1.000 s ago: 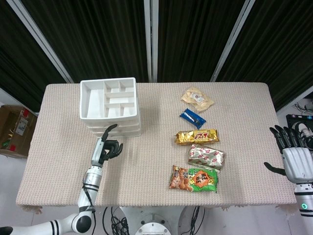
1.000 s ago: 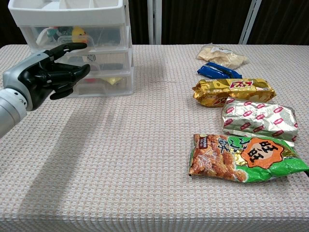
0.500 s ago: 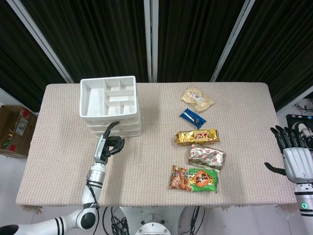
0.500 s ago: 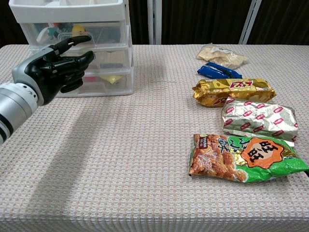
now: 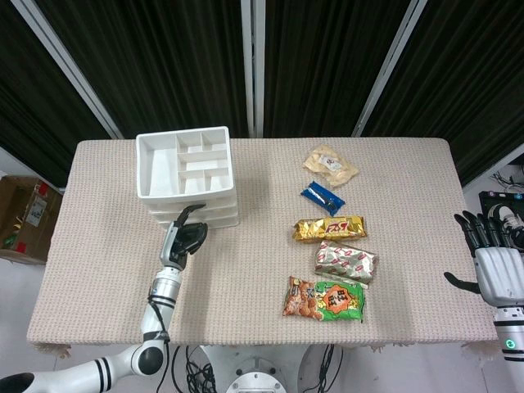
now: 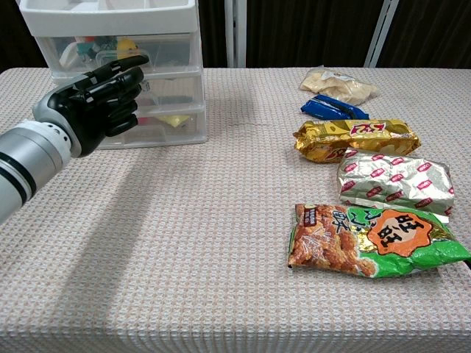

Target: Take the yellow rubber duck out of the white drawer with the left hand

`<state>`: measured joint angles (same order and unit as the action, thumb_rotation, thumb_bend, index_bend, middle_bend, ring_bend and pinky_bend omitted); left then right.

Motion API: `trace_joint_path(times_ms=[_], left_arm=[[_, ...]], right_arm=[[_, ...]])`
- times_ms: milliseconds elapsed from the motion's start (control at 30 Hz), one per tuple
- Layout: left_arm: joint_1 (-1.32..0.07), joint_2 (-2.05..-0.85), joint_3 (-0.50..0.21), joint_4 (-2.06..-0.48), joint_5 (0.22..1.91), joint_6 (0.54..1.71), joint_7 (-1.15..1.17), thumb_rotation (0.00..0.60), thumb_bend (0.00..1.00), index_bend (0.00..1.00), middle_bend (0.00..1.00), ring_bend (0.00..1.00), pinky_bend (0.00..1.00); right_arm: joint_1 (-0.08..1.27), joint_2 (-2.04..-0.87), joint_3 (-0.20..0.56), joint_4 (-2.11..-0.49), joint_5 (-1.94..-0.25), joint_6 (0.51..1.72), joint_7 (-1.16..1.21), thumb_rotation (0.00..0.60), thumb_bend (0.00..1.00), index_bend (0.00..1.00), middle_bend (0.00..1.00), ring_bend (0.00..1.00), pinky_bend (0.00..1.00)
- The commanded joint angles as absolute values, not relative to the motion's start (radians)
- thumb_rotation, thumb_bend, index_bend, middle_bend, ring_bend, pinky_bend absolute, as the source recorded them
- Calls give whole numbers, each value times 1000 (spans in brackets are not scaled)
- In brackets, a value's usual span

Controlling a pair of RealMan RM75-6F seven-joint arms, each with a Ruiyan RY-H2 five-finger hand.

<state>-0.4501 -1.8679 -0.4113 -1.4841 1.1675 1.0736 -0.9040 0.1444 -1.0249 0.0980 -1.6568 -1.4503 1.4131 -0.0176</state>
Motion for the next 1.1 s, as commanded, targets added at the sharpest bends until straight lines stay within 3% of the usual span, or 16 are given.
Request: trace_joint_path(times_ms=[33, 333, 1100], left_arm=[[-448, -1864, -410, -1487, 1173, 1071, -914, 600, 472, 429, 861, 943, 1000], [-430, -1851, -380, -1509, 1208, 1080, -943, 600, 481, 503, 866, 944, 1000], [-356, -1836, -276, -1571, 1280, 1146, -983, 600, 479, 496, 867, 943, 1000]], right_arm=[[145, -1025, 98, -1656, -1452, 1413, -18, 600, 7, 0, 48, 0, 15], [144, -1027, 95, -1658, -1457, 1414, -19, 600, 7, 0, 48, 0, 15], [144, -1018, 96, -1674, -1477, 1429, -28, 600, 7, 0, 48, 0, 15]])
